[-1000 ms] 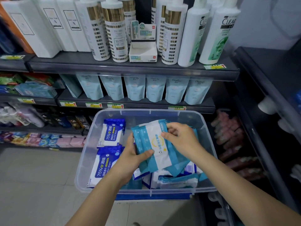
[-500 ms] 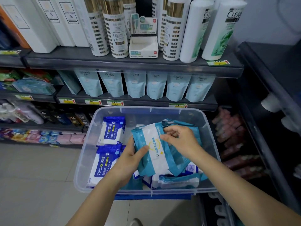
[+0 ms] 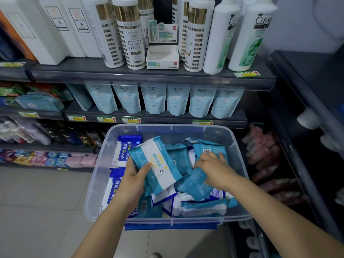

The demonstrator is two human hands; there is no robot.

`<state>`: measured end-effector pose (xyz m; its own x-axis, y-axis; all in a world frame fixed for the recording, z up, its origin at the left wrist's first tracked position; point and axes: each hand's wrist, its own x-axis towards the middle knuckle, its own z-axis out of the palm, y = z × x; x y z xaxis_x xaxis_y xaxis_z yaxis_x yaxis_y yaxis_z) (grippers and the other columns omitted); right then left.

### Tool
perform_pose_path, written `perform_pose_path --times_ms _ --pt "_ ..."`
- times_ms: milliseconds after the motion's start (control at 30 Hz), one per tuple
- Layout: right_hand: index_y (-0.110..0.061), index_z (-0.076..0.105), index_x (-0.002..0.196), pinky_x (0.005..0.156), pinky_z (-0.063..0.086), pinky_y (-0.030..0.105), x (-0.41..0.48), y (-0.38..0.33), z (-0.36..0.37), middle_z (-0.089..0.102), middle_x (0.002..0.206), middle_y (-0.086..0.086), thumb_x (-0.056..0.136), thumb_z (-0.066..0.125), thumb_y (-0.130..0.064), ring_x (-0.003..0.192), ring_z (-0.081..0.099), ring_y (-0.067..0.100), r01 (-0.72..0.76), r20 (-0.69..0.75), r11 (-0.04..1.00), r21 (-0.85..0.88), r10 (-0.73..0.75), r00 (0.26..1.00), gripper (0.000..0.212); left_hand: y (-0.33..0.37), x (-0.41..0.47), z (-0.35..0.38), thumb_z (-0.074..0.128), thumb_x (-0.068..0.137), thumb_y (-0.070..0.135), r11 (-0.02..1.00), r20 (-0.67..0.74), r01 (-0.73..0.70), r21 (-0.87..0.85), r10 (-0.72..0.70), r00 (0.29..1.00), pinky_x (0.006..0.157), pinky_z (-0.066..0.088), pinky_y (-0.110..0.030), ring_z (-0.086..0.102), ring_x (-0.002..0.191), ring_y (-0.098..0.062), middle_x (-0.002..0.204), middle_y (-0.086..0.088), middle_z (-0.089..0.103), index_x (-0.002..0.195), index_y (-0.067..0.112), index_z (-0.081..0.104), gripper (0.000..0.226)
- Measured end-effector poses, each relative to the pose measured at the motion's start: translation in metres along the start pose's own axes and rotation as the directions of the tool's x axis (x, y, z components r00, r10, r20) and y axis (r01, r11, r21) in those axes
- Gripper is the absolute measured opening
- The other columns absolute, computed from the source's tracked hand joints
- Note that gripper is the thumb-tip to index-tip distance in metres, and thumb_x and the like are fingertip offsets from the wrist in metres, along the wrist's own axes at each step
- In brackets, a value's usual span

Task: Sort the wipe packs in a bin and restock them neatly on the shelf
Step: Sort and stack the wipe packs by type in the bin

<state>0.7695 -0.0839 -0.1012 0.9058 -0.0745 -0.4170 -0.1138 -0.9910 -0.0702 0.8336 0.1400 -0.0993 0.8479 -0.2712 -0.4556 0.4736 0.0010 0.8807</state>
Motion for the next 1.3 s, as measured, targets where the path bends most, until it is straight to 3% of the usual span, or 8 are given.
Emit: perform_pose_path --times_ms 233,367,467,567,833,1000,1133,1300 --pt "-0.020 0.061 0.103 0.085 0.044 0.034 -0.011 0.014 -0.033 0.043 0.097 -0.007 0.084 0.066 -0.010 0.096 0.054 0.025 -0.012 -0.322 0.947 0.322 0.121 0.939 0.022 0.003 -0.003 -0.001 0.049 0.098 0.017 0.999 0.021 0.003 -0.038 -0.003 1.000 0.064 0.057 -0.033 0.063 0.098 -0.011 0.110 0.010 0.062 0.118 0.037 0.044 0.029" --pt "-0.017 0.067 0.083 0.094 0.034 0.039 -0.021 0.003 -0.057 0.060 0.086 -0.004 0.072 0.069 0.001 0.091 0.057 0.024 0.212 -0.724 0.945 0.250 0.037 0.689 0.021 0.004 -0.007 0.005 0.049 0.098 0.016 0.997 0.052 0.039 -0.059 -0.036 0.998 0.073 0.057 -0.041 0.065 0.098 -0.017 0.111 0.004 0.065 0.113 0.038 0.048 0.027" --pt "-0.015 0.070 0.082 0.097 0.038 0.047 -0.026 -0.013 -0.061 0.068 0.089 -0.003 0.069 0.060 0.007 0.095 0.058 0.020 0.386 -0.831 0.907 0.169 -0.080 0.550 0.027 0.008 -0.011 0.009 0.049 0.098 0.015 0.988 0.119 0.085 -0.129 -0.069 0.990 0.070 0.058 -0.038 0.069 0.094 -0.020 0.108 -0.001 0.071 0.122 0.031 0.050 0.028" --pt "-0.008 0.072 0.081 0.086 0.046 0.033 -0.028 -0.029 -0.051 0.070 0.087 0.001 0.077 0.045 0.002 0.088 0.060 0.023 0.523 -0.846 0.847 0.097 -0.207 0.491 0.029 0.013 -0.017 0.013 0.047 0.098 0.016 0.974 0.191 0.116 -0.197 -0.078 0.979 0.058 0.056 -0.030 0.072 0.082 -0.015 0.103 -0.001 0.073 0.121 0.027 0.054 0.026" --pt "-0.003 0.071 0.081 0.093 0.044 0.018 -0.031 -0.042 -0.019 0.070 0.092 0.008 0.082 0.041 0.001 0.097 0.058 0.017 0.590 -0.821 0.782 0.200 -0.194 0.537 0.031 0.013 -0.020 0.014 0.073 0.068 0.017 0.971 0.247 0.101 -0.215 -0.046 0.968 0.068 0.058 -0.034 0.069 0.098 -0.022 0.112 -0.004 0.070 0.130 0.020 0.046 0.067" --pt "-0.008 0.073 0.087 0.096 0.040 0.014 -0.022 -0.031 -0.012 0.067 0.108 0.001 0.075 0.054 0.013 0.104 0.056 0.009 0.492 -0.755 0.797 0.350 -0.071 0.652 0.031 0.012 -0.018 0.015 0.072 0.075 0.000 0.976 0.156 0.045 -0.214 -0.011 0.988 0.070 0.059 -0.035 0.071 0.093 -0.020 0.110 -0.004 0.069 0.120 0.023 0.045 0.057" --pt "-0.016 0.067 0.111 0.097 0.044 0.020 -0.020 -0.025 -0.020 0.063 0.115 -0.008 0.084 0.063 0.001 0.104 0.058 0.006 0.263 -0.516 0.642 0.721 0.243 0.821 0.032 0.011 -0.015 0.015 0.071 0.077 -0.003 0.980 0.112 0.025 -0.197 -0.003 0.994 0.060 0.058 -0.030 0.072 0.083 -0.016 0.104 0.000 0.069 0.117 0.024 0.042 0.056" --pt "-0.015 0.058 0.118 0.096 0.049 0.037 -0.020 -0.035 -0.021 0.068 0.108 0.004 0.085 0.067 -0.014 0.099 0.064 0.014 0.079 -0.176 0.385 0.920 0.223 0.959 0.035 0.010 -0.015 0.017 0.071 0.077 -0.002 0.986 0.107 0.006 -0.165 0.012 0.994 0.065 0.059 -0.033 0.070 0.090 -0.018 0.109 -0.001 0.067 0.121 0.024 0.039 0.060"
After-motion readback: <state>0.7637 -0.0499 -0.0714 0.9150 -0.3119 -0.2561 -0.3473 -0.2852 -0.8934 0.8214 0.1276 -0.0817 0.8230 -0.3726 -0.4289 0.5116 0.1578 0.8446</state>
